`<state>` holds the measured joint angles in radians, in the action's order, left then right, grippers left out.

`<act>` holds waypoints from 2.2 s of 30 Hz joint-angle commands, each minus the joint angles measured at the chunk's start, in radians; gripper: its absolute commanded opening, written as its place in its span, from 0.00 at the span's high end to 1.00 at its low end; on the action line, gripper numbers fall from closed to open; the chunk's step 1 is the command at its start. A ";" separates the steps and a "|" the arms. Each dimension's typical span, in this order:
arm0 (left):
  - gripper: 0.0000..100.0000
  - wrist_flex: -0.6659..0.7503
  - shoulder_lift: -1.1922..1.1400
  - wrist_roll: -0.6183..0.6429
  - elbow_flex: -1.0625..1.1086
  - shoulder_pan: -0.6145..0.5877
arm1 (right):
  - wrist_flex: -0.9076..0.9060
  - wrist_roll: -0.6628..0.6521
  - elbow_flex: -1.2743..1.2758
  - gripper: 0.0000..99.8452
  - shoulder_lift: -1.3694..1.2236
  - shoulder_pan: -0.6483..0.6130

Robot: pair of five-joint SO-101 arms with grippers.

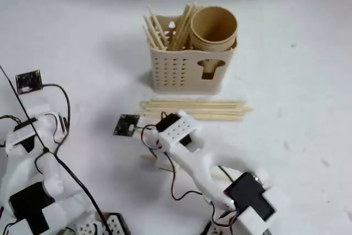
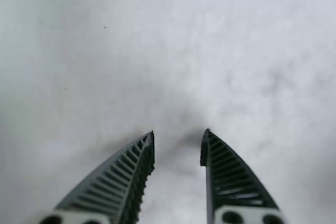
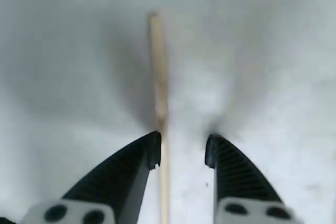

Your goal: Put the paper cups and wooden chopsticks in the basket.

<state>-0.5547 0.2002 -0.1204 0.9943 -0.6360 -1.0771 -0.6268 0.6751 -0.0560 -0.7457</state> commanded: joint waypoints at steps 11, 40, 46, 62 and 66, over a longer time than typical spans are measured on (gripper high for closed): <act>0.84 0.009 0.007 0.011 -0.002 -0.012 | 0.070 0.055 -0.055 0.98 -0.033 0.137; 0.84 0.009 0.007 0.011 -0.002 -0.012 | -0.019 0.219 -0.152 0.98 0.087 0.236; 0.84 0.009 0.007 0.011 -0.002 -0.012 | -0.127 0.226 -0.152 0.98 0.447 0.236; 0.84 0.009 0.007 0.006 -0.002 -0.012 | -0.199 0.396 -0.755 0.98 0.547 0.239; 0.84 0.009 0.007 0.006 -0.002 -0.012 | -0.170 0.436 -0.965 0.98 0.392 0.245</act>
<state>-0.5547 0.2002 -0.1204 0.9943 -0.6360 -1.2735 -0.2186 -0.1181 0.4150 -0.5109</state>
